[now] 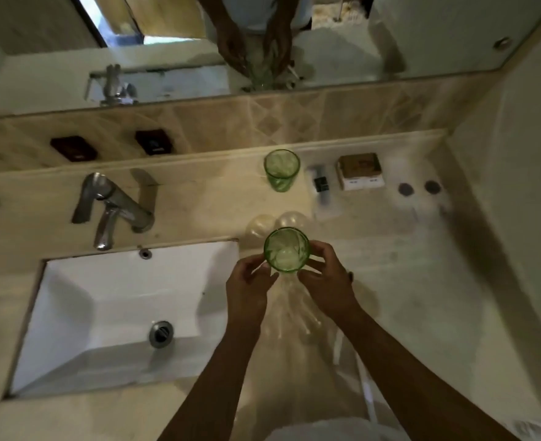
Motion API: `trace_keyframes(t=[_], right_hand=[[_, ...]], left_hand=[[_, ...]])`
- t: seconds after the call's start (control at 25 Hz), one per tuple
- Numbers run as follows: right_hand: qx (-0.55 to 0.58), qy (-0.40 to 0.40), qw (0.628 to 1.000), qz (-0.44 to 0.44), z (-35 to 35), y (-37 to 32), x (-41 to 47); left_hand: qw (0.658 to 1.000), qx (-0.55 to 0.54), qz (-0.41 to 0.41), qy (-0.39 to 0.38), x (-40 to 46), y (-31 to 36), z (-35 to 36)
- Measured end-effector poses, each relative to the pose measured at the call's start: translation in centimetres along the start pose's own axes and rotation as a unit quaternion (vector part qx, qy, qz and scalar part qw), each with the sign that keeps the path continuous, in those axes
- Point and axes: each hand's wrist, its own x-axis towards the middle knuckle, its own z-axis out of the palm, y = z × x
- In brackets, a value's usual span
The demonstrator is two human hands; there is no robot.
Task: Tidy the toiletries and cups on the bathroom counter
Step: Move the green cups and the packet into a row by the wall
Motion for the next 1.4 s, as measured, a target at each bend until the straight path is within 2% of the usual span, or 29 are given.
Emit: trace_keyframes(t=[0.16,0.32,0.52,0.68,1.04,1.24,1.4], right_hand=[[0.017,-0.003,1.000,0.013,5.9,-0.4,1.6],[-0.017,0.003,1.000,0.023,9.0,-1.2,4.5],[-0.032,0.000,0.999,0.012,10.4,-2.5,8.9],[-0.023,0.006,1.000,0.014,11.2,-2.8,11.6],[-0.036,0.012,0.999,0.015,12.1,-3.1,14.8],[0.016,0.007,1.000,0.012,12.8,-3.5,16.3],[0.010,0.005,1.000,0.004,13.4,-3.3,17.0]], left_hand=[[0.999,-0.014,-0.023,0.019,3.4,1.0,-4.1],[0.999,-0.040,-0.021,0.024,6.9,2.5,-5.0],[0.998,-0.025,-0.040,0.035,11.7,3.8,-4.4],[0.999,-0.024,-0.025,0.030,14.2,5.1,-3.7],[0.999,-0.016,-0.030,0.040,18.4,5.2,-2.8],[0.998,-0.027,-0.014,0.051,19.9,5.7,-2.0],[0.998,-0.025,0.003,0.052,20.6,5.9,-1.9]])
